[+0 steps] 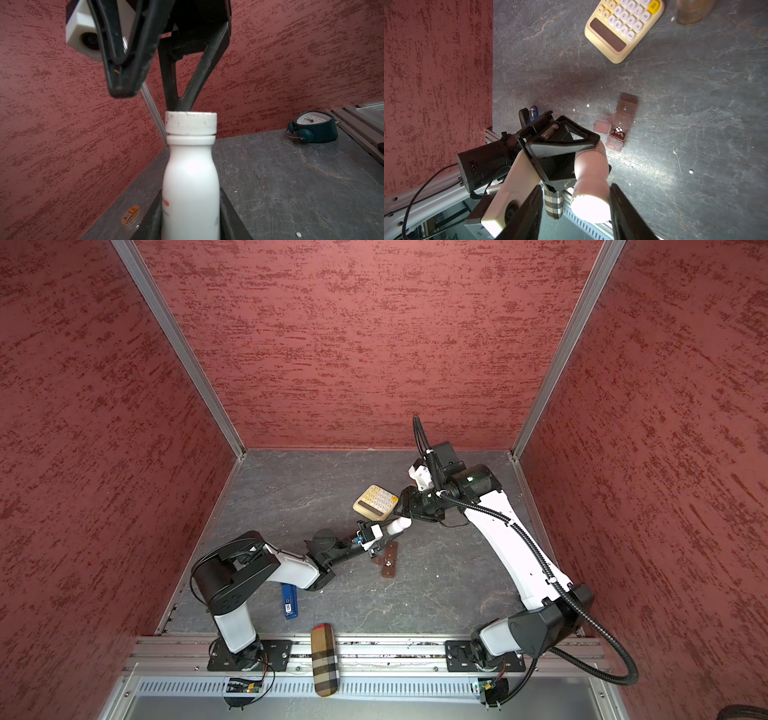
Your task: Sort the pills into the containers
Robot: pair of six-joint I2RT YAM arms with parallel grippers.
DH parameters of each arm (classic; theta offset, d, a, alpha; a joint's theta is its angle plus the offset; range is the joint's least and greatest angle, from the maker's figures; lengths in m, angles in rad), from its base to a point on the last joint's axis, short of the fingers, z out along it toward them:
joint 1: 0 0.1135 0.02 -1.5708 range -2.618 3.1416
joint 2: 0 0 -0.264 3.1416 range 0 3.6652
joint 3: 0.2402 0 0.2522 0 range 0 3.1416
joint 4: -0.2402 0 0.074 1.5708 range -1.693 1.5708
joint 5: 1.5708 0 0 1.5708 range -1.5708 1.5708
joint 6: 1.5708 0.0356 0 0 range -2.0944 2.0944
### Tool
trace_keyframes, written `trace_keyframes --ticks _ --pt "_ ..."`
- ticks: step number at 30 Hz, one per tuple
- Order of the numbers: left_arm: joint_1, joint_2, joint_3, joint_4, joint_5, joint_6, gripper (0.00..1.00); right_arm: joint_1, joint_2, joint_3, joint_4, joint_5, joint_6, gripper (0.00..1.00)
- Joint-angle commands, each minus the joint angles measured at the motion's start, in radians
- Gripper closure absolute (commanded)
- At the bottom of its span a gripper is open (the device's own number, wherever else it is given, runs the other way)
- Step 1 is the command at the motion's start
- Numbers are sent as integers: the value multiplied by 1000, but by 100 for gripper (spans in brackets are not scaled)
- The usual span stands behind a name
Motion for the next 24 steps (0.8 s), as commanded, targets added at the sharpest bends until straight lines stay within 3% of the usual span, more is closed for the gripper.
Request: trace_keyframes --ticks 1,7,24 --pt "6 13 18 -4 -1 -21 100 18 -17 18 -35 -4 -18 47" --pt "5 2 12 -5 1 -25 100 17 -4 35 -48 52 -24 47" --pt "36 14 25 -6 10 -35 100 55 -28 -3 -77 -9 -41 52"
